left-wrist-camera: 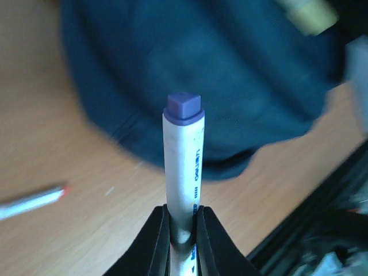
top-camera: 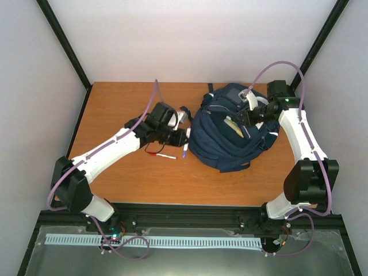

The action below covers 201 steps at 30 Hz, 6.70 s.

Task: Pack the student bag
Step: Pick up the stationery from the center of the board, then place the stationery in the student bag, then move the stationery to the center of the board, then pick up the stationery from the center of the board.

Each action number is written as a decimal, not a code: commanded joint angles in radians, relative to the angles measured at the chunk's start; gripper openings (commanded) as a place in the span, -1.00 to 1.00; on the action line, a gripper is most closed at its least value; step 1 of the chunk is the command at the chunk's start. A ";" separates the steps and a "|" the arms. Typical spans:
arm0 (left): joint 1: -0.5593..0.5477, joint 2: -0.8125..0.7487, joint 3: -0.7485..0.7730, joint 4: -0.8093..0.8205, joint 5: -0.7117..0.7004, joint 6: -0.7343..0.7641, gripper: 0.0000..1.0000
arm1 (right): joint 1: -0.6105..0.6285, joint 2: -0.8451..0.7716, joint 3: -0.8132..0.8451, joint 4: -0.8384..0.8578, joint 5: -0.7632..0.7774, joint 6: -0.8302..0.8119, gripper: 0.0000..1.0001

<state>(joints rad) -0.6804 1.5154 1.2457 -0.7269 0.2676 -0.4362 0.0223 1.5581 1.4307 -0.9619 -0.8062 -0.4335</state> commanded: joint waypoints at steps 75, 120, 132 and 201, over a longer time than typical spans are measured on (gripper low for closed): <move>-0.012 0.002 -0.112 0.166 -0.071 -0.421 -0.15 | 0.025 -0.023 -0.163 0.185 -0.113 -0.011 -0.92; 0.260 0.254 -0.153 0.069 -0.148 -0.759 0.03 | 0.025 -0.030 -0.276 0.191 -0.214 -0.117 -0.93; 0.262 0.412 -0.004 -0.020 -0.120 -0.687 -0.34 | 0.026 -0.031 -0.271 0.182 -0.221 -0.123 -0.93; 0.108 0.301 -0.131 -0.254 -0.190 -0.073 -0.90 | 0.025 -0.054 -0.276 0.186 -0.241 -0.106 -0.93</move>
<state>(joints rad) -0.5716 1.7920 1.0904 -0.9924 0.0860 -0.5159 0.0444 1.5398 1.1500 -0.7666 -0.9619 -0.5339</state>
